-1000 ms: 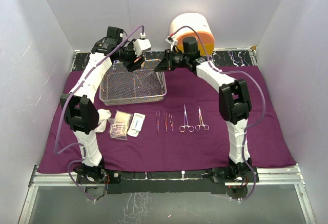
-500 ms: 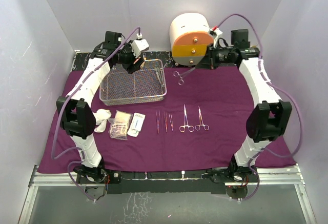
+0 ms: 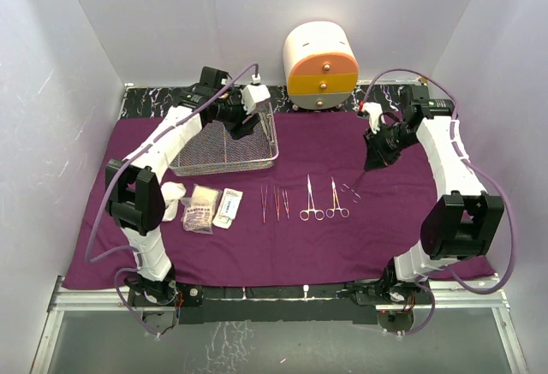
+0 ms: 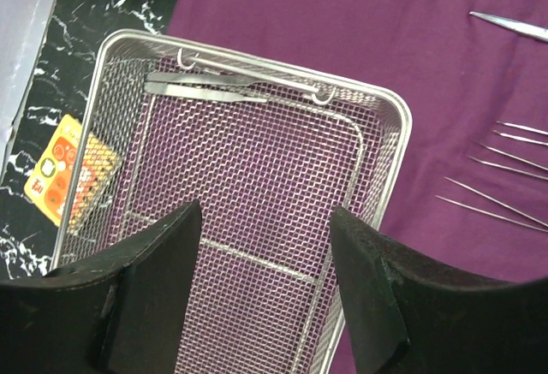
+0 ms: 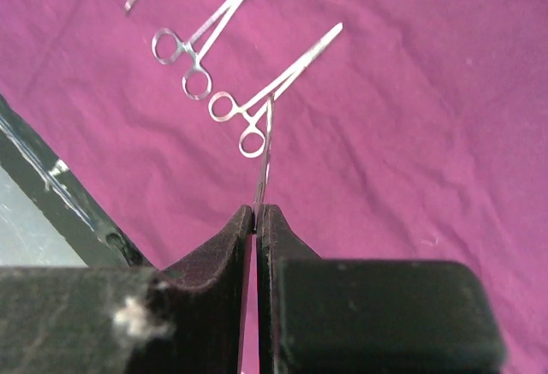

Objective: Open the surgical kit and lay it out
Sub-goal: Place the medical item in the surgical kit.

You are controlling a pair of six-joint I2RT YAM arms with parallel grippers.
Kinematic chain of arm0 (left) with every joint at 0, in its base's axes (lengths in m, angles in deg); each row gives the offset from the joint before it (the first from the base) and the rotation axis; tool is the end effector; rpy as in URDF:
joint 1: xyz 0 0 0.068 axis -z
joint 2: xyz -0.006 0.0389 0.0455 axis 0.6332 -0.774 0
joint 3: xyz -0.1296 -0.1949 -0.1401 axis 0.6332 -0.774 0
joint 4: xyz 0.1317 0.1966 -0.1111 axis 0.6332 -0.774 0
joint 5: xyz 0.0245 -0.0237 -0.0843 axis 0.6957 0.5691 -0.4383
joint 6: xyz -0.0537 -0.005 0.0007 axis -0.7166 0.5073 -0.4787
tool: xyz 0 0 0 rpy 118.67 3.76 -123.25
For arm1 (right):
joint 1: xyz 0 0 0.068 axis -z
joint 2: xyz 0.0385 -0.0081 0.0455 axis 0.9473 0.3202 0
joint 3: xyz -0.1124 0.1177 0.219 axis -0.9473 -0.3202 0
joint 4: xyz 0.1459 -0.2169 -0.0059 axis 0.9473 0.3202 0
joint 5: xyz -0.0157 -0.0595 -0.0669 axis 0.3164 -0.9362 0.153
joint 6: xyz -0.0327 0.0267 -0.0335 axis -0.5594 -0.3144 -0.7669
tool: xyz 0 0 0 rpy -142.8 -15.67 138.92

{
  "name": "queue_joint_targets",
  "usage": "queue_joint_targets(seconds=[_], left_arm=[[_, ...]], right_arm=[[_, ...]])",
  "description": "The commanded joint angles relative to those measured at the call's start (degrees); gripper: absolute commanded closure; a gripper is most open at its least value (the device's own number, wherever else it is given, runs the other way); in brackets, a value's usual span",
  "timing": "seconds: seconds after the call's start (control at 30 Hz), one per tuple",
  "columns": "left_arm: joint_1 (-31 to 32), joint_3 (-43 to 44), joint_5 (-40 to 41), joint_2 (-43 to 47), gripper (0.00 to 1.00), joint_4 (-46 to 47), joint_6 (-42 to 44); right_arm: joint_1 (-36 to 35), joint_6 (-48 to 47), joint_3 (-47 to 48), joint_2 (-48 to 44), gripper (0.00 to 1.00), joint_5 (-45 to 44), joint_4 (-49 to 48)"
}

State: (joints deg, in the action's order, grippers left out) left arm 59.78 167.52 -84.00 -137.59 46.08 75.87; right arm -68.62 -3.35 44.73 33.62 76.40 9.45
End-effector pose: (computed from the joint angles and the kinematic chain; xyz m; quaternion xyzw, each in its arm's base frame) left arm 0.3912 -0.1630 0.3164 0.5375 0.7067 -0.1262 0.4424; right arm 0.2863 0.0080 0.3198 -0.3449 0.8787 0.2616 0.2011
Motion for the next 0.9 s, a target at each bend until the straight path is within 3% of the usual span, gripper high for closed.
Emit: queue_joint_targets(seconds=[0.0,0.27,0.87], left_arm=[[1.24,-0.6,-0.14,2.81,0.4,0.31,0.97],[1.74,-0.92,-0.06,2.0,0.4,0.74,0.8],[2.11,-1.6,-0.07,1.12,0.4,0.59,1.41]], right_arm=[[0.44,-5.7,-2.24,-6.02,1.0,-8.16,2.58],[0.54,-7.78,-6.19,-7.28,1.0,-13.72,2.76],[0.43,-12.6,-6.61,0.59,1.0,-10.39,2.76]])
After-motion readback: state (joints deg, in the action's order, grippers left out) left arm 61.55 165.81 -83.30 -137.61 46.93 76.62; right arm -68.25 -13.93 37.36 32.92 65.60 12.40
